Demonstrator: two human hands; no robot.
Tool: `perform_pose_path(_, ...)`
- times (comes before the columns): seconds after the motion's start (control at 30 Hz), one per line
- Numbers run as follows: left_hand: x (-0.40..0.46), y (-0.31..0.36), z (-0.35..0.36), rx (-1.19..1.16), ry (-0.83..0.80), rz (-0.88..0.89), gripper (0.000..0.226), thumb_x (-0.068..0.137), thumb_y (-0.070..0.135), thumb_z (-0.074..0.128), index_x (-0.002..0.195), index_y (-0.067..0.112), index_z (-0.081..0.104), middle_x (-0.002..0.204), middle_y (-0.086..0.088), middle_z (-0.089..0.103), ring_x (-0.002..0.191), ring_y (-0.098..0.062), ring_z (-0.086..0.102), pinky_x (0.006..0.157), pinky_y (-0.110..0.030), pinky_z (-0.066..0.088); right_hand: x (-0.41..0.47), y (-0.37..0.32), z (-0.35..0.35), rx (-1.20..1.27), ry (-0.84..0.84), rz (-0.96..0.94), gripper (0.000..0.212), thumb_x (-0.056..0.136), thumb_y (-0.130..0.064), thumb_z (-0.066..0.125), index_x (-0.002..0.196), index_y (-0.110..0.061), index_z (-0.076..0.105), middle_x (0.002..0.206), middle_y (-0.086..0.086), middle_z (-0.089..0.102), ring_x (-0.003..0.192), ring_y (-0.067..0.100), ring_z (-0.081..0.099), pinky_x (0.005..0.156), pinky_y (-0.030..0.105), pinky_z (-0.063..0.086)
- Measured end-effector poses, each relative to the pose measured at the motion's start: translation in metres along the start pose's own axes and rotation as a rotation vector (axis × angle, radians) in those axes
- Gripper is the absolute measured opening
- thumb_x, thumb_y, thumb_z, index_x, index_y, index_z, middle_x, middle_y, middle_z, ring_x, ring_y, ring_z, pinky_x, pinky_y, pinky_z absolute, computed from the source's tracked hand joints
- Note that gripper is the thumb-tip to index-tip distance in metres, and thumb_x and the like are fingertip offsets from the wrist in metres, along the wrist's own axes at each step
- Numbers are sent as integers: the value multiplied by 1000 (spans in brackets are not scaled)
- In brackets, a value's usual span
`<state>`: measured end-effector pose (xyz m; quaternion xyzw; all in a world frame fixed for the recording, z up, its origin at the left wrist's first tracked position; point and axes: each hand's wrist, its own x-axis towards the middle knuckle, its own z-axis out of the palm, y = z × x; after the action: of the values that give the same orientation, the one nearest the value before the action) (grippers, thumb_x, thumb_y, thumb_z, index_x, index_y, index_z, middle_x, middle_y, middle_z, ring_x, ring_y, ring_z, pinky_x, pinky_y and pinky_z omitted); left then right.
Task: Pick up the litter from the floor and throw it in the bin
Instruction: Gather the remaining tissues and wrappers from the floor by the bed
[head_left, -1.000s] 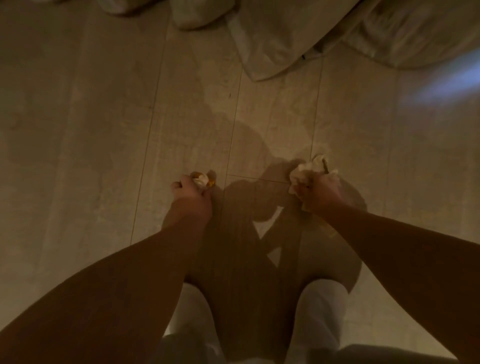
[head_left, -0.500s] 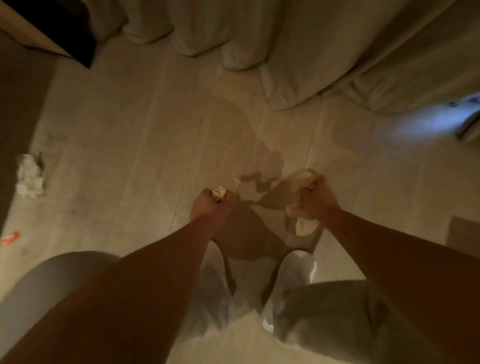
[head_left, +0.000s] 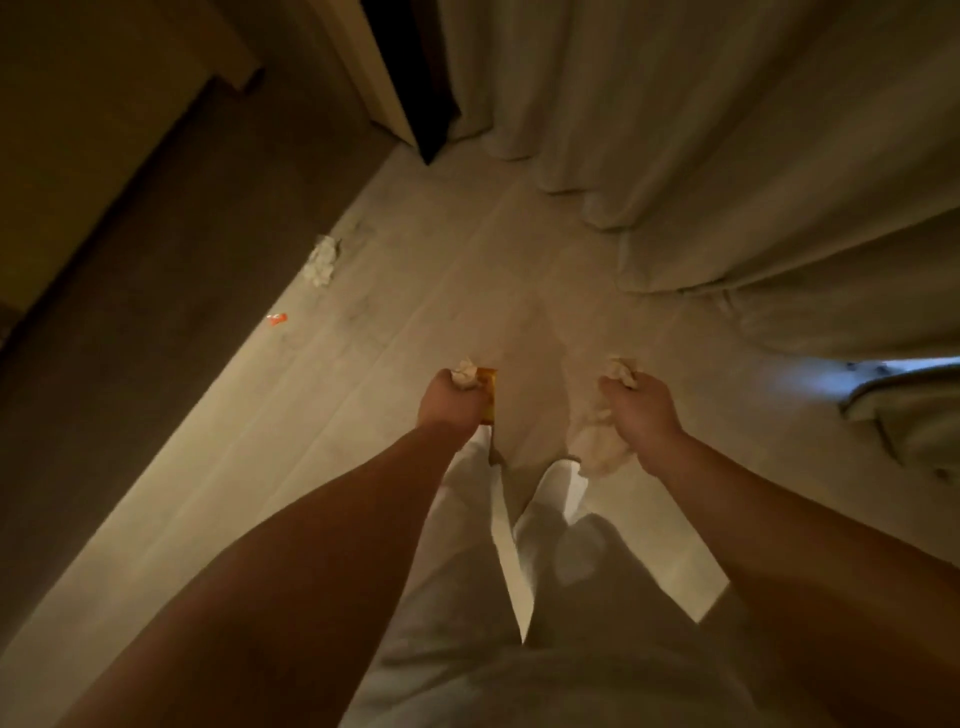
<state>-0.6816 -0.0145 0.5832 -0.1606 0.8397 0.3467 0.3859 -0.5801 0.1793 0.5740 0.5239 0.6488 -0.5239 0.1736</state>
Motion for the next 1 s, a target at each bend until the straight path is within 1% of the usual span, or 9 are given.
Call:
perform_pose_path(0.1,-37,-11,-27,-189,-12,-45,19,88,23,58,72,12,58,68,-11,60,45,-22,48,40,-24,37,-36,-20,12,-14,-66,-68,23,90,-24,57,96,-7,71,99,18,74,85,32,71,78,41,56)
perform_pose_path(0.17,-53,-26,-43,-338,4,-112,23,87,23,61,66,11,60,60,-9,56,43,-21,45,40,-23,35,-53,-30,24,-31,-94,-101,21,89,-19,59,92,-1,71,94,23,72,75,28,66,71,36,51)
perform_pose_path(0.27,-66,-49,-69,-476,45,-164,27,85,29,66,64,13,60,56,-6,55,46,-20,47,46,-24,37,-72,-46,45,-54,-140,-138,25,85,-19,62,93,4,69,98,30,72,76,30,66,69,37,51)
perform_pose_path(0.4,-64,-77,-110,-599,124,-239,30,80,41,73,79,12,64,65,-7,56,53,-20,51,54,-28,41,-86,-77,80,-95,-179,-201,9,85,-20,66,82,-13,70,92,21,73,85,38,71,73,42,56)
perform_pose_path(0.53,-39,-104,-158,-705,196,-289,57,72,44,78,112,7,63,76,-6,58,64,-21,55,61,-29,44,-86,-112,130,-123,-225,-246,16,84,-21,69,94,-9,73,91,15,75,78,30,71,70,37,56)
perform_pose_path(0.63,-7,-124,-202,-687,211,-312,48,79,37,71,112,3,63,76,-11,56,58,-24,52,53,-27,40,-83,-142,182,-117,-245,-218,17,79,-26,71,92,-14,72,95,15,77,83,32,75,78,47,62)
perform_pose_path(0.7,20,-135,-237,-660,199,-321,39,83,33,62,101,-2,61,75,-14,54,54,-25,49,48,-26,38,-76,-164,221,-105,-233,-212,28,73,-30,72,96,-14,73,97,16,77,87,35,75,80,52,62)
perform_pose_path(0.83,71,-153,-312,-567,137,-332,23,89,24,51,78,4,54,68,-13,55,52,-26,50,48,-25,37,-70,-203,303,-121,-220,-206,29,82,-21,71,107,-5,72,97,15,74,81,29,72,70,35,57)
perform_pose_path(1.0,127,-171,-388,-470,54,-316,17,95,24,46,88,11,54,71,-12,66,61,-26,64,57,-30,46,-63,-232,387,-128,-203,-164,33,83,-25,74,107,-3,70,103,21,73,91,34,70,80,41,56)
